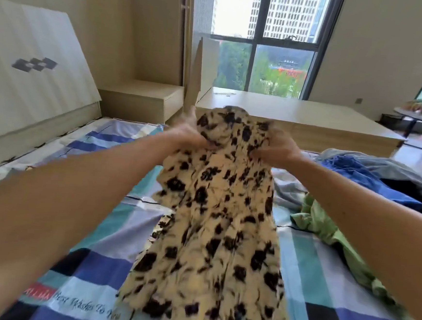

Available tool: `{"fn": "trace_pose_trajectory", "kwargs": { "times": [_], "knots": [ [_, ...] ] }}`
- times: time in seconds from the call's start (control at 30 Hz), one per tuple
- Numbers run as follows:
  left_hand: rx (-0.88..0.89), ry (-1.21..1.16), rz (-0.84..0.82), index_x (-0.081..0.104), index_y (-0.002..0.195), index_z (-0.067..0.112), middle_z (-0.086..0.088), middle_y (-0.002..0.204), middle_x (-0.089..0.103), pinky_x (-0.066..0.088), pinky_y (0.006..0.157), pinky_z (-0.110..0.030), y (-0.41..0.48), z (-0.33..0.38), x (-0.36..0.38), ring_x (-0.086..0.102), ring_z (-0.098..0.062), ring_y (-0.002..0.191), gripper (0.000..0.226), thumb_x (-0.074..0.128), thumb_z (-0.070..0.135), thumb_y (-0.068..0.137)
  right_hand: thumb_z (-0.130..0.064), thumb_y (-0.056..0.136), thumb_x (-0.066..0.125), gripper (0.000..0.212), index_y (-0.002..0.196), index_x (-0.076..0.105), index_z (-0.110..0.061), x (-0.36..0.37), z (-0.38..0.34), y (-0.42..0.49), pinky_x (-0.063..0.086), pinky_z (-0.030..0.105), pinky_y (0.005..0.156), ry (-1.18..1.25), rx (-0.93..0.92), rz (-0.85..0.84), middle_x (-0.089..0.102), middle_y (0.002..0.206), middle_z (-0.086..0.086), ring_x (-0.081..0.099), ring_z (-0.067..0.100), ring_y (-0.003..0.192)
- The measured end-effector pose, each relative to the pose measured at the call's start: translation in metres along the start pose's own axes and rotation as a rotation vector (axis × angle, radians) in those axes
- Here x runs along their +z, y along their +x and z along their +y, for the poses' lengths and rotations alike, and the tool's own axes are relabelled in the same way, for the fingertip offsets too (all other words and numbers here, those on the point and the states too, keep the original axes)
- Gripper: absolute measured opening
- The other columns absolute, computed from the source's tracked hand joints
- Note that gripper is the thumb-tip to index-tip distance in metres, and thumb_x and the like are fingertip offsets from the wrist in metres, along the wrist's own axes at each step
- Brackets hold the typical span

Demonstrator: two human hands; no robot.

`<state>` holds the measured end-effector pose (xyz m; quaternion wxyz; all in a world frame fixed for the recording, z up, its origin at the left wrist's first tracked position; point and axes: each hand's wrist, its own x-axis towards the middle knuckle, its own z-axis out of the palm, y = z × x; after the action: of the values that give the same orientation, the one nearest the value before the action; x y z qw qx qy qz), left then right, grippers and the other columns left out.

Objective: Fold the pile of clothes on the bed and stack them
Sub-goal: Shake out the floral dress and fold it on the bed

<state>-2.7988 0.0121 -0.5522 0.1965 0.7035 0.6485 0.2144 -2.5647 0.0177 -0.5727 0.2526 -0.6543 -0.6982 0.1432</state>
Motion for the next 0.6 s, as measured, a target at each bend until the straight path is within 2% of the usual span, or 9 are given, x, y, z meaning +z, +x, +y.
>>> {"fn": "trace_pose_trajectory", "kwargs": {
  "times": [0.07,0.13,0.2,0.27,0.33,0.4,0.5,0.57,0.6],
  "knots": [
    [-0.009,0.316,0.158,0.006,0.158,0.018,-0.014,0.161,0.018,0.025,0.119,-0.049,0.025,-0.008,0.017,0.024,-0.034,0.146,0.106,0.069,0.058,0.082,-0.015,0.082,0.074,0.08,0.15,0.032,-0.014,0.019,0.008,0.014,0.038,0.042,0.114,-0.142,0.004,0.156,0.035,0.153,0.011,0.041,0.029,0.136],
    [0.149,0.362,0.054,0.02,0.155,0.029,-0.011,0.159,0.026,0.036,0.114,-0.047,0.023,-0.025,0.057,0.035,-0.031,0.14,0.089,0.064,0.057,0.083,-0.018,0.084,0.074,0.088,0.155,0.02,-0.015,0.054,0.02,0.003,0.036,0.042,0.114,-0.196,-0.008,0.179,0.029,0.156,0.013,0.04,0.031,0.136],
    [0.296,0.3,-0.188,0.034,0.148,0.033,-0.003,0.153,0.035,0.041,0.11,-0.046,-0.009,-0.048,0.097,0.042,-0.026,0.133,0.076,0.066,0.056,0.084,-0.026,0.084,0.076,0.086,0.153,0.026,-0.017,0.092,0.034,-0.029,0.041,0.043,0.112,-0.169,-0.078,0.017,0.029,0.155,0.012,0.044,0.03,0.133],
    [0.371,0.308,-0.38,0.039,0.146,0.027,0.002,0.149,0.036,0.038,0.113,-0.042,-0.056,-0.077,0.127,0.039,-0.022,0.136,0.071,0.067,0.053,0.086,-0.04,0.084,0.076,0.082,0.151,0.033,-0.023,0.121,0.044,-0.077,0.038,0.043,0.115,-0.1,-0.143,-0.275,0.027,0.157,0.005,0.041,0.026,0.137],
    [0.426,0.379,-0.477,0.035,0.147,0.026,0.005,0.151,0.031,0.033,0.115,-0.037,-0.099,-0.108,0.145,0.033,-0.02,0.139,0.08,0.07,0.052,0.08,-0.056,0.081,0.073,0.087,0.153,0.028,-0.033,0.139,0.052,-0.125,0.029,0.044,0.12,-0.126,-0.213,-0.494,0.02,0.16,-0.003,0.031,0.023,0.144],
    [0.458,0.511,-0.534,0.018,0.153,0.028,0.006,0.16,0.016,0.024,0.12,-0.04,-0.125,-0.14,0.164,0.017,-0.021,0.149,0.101,0.072,0.05,0.071,-0.06,0.077,0.072,0.101,0.156,0.013,-0.037,0.152,0.064,-0.163,0.008,0.051,0.125,-0.307,-0.275,-0.595,0.004,0.166,-0.003,0.014,0.024,0.151],
    [0.447,0.746,-0.52,-0.009,0.157,0.031,0.005,0.166,-0.015,0.01,0.123,-0.05,-0.143,-0.162,0.19,-0.013,-0.022,0.153,0.114,0.069,0.03,0.072,-0.033,0.082,0.073,0.111,0.158,-0.008,-0.029,0.176,0.079,-0.194,-0.008,0.061,0.121,-0.609,-0.292,-0.556,-0.014,0.166,0.009,-0.01,0.032,0.154],
    [0.439,0.875,-0.437,-0.009,0.157,0.025,-0.005,0.166,-0.013,0.015,0.122,-0.053,-0.147,-0.156,0.205,-0.008,-0.027,0.153,0.109,0.066,0.019,0.079,-0.013,0.086,0.066,0.107,0.157,-0.012,-0.026,0.192,0.08,-0.203,-0.01,0.064,0.119,-0.687,-0.279,-0.442,-0.017,0.165,0.015,-0.014,0.037,0.152],
    [0.443,0.895,-0.381,-0.003,0.158,0.02,-0.009,0.166,-0.003,0.023,0.119,-0.053,-0.146,-0.151,0.21,0.003,-0.03,0.154,0.103,0.066,0.015,0.082,-0.007,0.087,0.062,0.103,0.158,-0.01,-0.025,0.199,0.078,-0.205,-0.008,0.065,0.119,-0.693,-0.269,-0.398,-0.013,0.165,0.017,-0.01,0.039,0.153]
  ]
}}
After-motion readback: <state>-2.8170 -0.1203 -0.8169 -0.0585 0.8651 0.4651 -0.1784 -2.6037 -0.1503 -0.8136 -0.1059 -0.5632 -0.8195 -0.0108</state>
